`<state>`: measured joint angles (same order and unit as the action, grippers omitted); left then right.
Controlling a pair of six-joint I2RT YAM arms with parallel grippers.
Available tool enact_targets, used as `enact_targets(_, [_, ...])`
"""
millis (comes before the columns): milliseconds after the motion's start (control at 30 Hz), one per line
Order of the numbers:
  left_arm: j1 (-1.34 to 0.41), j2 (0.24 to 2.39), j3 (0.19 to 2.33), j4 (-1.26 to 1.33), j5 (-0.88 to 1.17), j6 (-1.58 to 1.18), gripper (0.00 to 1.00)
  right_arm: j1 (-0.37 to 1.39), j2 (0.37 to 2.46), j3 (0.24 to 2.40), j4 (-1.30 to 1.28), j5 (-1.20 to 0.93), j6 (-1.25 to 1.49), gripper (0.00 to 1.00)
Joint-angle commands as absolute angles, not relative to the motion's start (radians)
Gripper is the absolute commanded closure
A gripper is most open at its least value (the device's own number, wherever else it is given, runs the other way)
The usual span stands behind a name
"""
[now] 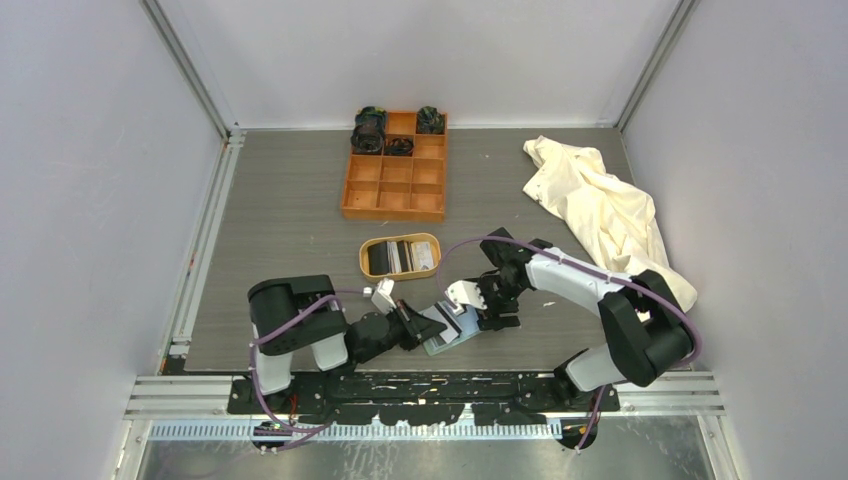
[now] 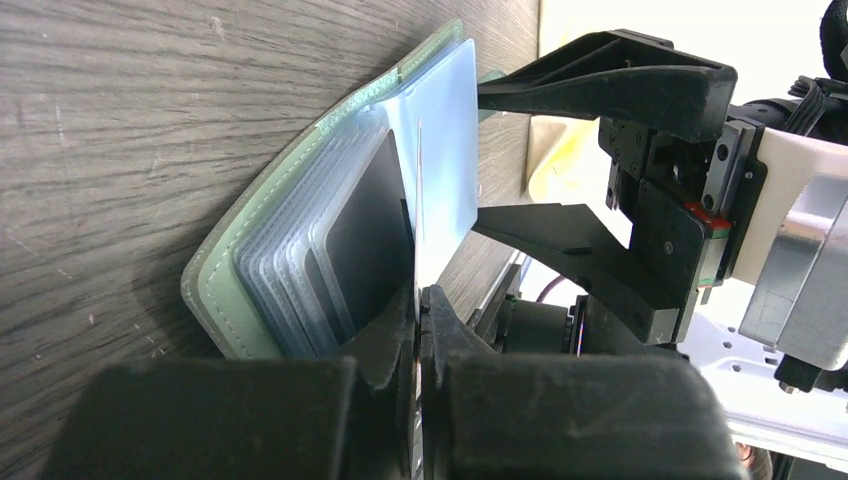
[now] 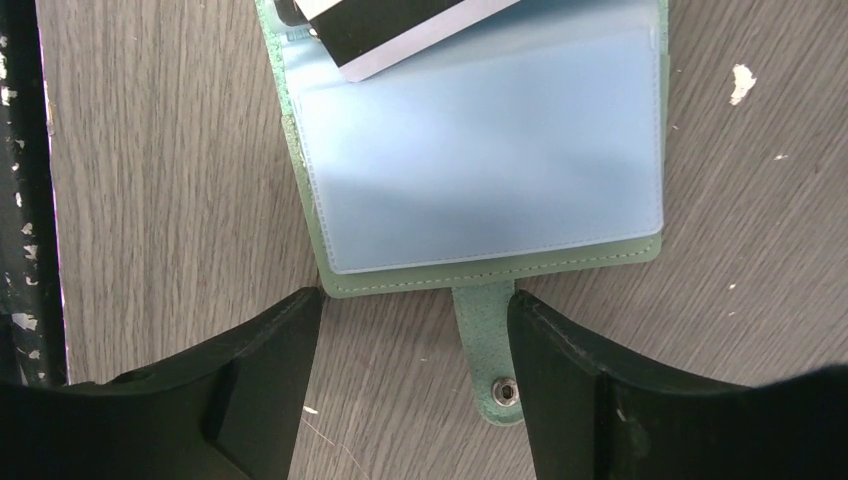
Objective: Put the credit cards into the card holder
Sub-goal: Insert the credit card into the card holder.
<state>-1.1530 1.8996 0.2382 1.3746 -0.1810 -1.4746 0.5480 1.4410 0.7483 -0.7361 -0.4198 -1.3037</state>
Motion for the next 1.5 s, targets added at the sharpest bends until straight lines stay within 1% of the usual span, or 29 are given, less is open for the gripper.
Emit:
enact_targets(0, [-1.168, 1.920, 0.242, 1.377, -0.229, -1.485, 1.00, 0.566, 1.456, 0.782, -0.755, -0.435, -1.291, 0.28])
enact_targets(333, [-1.177, 1.991, 0.262, 1.424, -0.217, -1.534, 1.00, 0.589, 1.475, 0.793, -0.761, -0.435, -1.266, 0.33])
enact_targets(633, [-1.176, 1.994, 0.244, 1.425, -0.198, -1.574, 1.00, 0.596, 1.481, 0.801, -0.760, -0.430, -1.249, 0.36])
enact_targets(1100, [-1.139, 1.963, 0.281, 1.301, -0.083, -1.633, 1.00, 0.605, 1.471, 0.802, -0.758, -0.439, -1.240, 0.36])
enact_targets(1467, [-1.082, 1.932, 0.298, 1.204, -0.012, -1.608, 1.00, 0.612, 1.472, 0.803, -0.758, -0.440, -1.236, 0.36])
